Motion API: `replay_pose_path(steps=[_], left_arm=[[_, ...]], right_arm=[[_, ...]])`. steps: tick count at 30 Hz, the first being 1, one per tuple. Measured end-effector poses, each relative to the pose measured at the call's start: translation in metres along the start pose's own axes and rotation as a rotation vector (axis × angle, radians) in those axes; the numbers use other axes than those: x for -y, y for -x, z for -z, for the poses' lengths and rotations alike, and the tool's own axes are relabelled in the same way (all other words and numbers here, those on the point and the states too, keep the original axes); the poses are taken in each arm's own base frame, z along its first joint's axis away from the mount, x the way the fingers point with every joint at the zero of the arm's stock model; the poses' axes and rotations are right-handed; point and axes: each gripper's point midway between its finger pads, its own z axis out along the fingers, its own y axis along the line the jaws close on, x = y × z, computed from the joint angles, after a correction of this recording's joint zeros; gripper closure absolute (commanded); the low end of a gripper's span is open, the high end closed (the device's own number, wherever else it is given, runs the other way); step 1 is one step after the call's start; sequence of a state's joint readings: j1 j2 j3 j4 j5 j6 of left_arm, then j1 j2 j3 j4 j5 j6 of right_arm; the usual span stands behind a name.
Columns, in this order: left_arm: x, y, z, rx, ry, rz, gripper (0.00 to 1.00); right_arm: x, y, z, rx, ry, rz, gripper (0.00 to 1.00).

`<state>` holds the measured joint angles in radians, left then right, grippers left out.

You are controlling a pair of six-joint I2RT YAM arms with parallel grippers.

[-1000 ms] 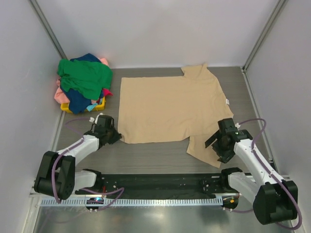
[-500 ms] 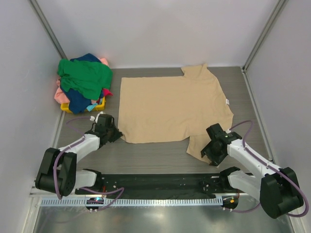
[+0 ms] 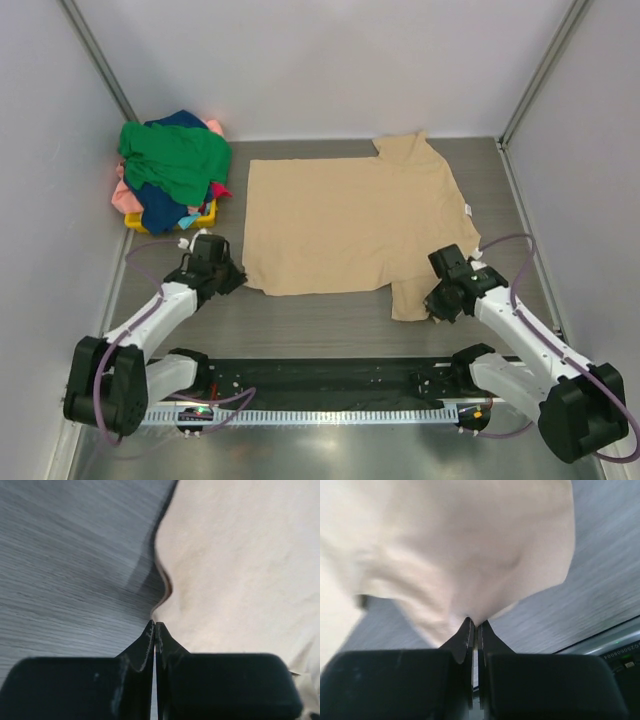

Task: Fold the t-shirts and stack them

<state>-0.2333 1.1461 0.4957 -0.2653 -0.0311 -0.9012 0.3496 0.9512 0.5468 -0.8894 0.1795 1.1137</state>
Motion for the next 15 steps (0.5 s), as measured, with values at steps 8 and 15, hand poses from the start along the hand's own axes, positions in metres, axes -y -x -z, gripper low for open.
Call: replay_pose_path(steps=[8, 15], left_arm=[[0.041, 0.044, 0.03, 0.075, -0.048, -0.019, 1.0], [0.067, 0.071, 0.014, 0.063, 0.004, -0.026, 1.0]], right_arm=[[-0.068, 0.086, 0.07, 0.274, 0.111, 0.054, 0.99], [-0.114, 0.139, 0.074, 0.38, 0.041, 0.142, 0.99]])
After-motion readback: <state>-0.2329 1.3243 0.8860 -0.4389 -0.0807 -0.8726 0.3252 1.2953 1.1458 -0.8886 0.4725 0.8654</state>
